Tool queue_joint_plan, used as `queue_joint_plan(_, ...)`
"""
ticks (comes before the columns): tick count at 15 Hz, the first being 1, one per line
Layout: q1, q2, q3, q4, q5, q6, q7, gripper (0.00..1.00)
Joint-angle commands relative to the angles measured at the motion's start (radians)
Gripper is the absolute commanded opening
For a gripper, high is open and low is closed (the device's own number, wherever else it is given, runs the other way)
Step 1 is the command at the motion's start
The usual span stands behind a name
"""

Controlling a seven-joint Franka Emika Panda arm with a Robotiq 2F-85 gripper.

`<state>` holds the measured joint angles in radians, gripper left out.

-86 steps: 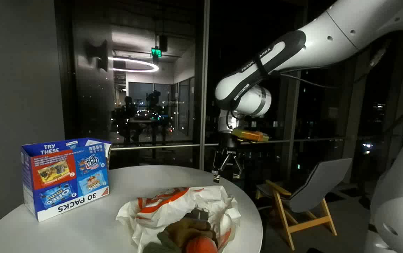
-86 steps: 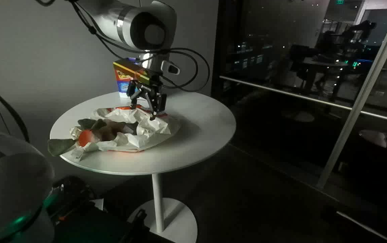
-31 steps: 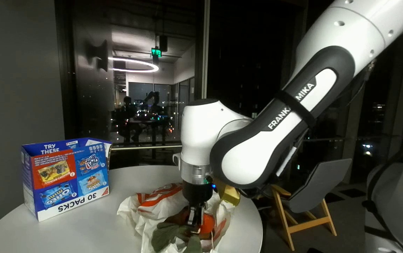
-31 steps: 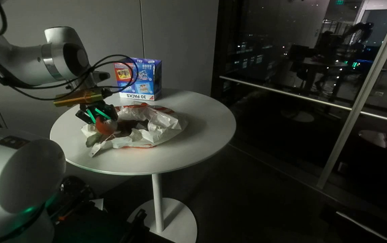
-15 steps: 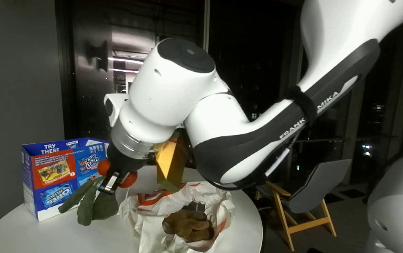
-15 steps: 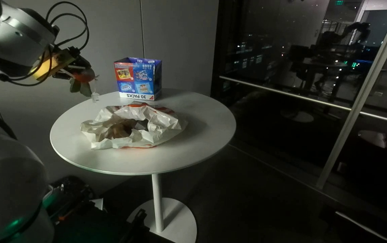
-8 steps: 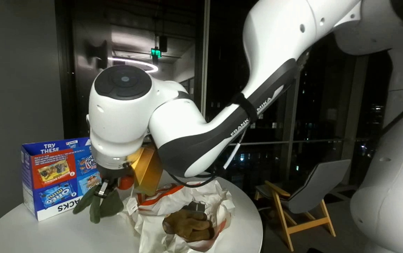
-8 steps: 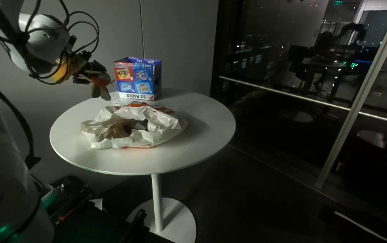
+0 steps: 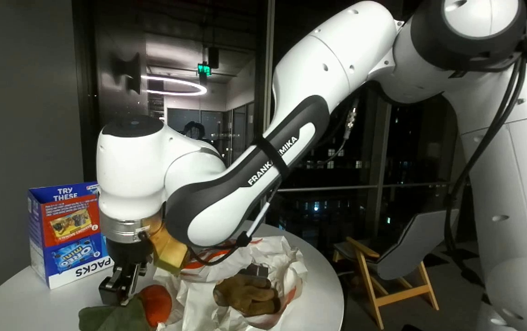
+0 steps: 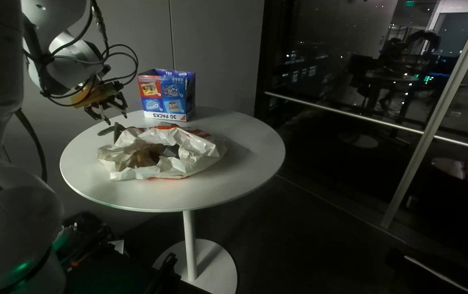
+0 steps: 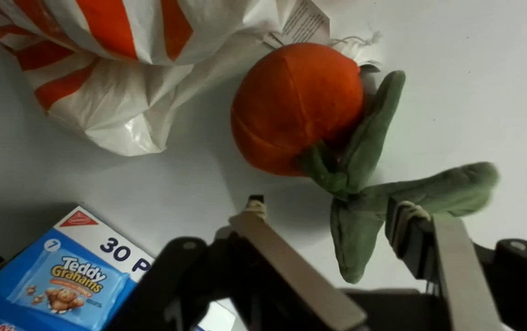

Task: Move the items from the plastic to the table

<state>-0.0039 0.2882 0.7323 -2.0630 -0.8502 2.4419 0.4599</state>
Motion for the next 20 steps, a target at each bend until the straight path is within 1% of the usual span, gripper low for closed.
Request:
queue_joint_plan(1, 0.146, -0.127, -0.18, -0.03, 0.141, -0.044, 0.044, 0.97)
queue_joint_plan(4, 0.218, -0.223, -0.308, -0.109, 0.217, -0.094, 0.092, 1.0)
queue_joint_plan(5, 0.224, -0.248, -0.343, -0.137, 0.233, -0.105, 0.105, 1.0)
queue_joint_plan(8, 0.212, -0.305, -0.421, -0.227, 0.309, -0.126, 0.129, 1.0)
queue_joint_plan(10, 0.194, -0.313, -0.467, -0.275, 0.378, -0.119, 0.126, 1.0)
queue_joint_plan(12, 0.182, -0.335, -0.503, -0.327, 0.48, -0.105, 0.11, 1.0)
queue_joint_plan(14, 0.172, -0.354, -0.529, -0.371, 0.615, -0.093, 0.072, 1.0)
queue_joint_plan(15, 0.168, -0.345, -0.539, -0.377, 0.67, -0.1, 0.052, 1.0)
queue_joint_plan(18, 0.164, -0.287, -0.557, -0.384, 0.847, -0.06, -0.086, 1.0)
queue_joint_plan(20, 0.162, -0.251, -0.563, -0.386, 0.904, -0.017, -0.131, 1.0)
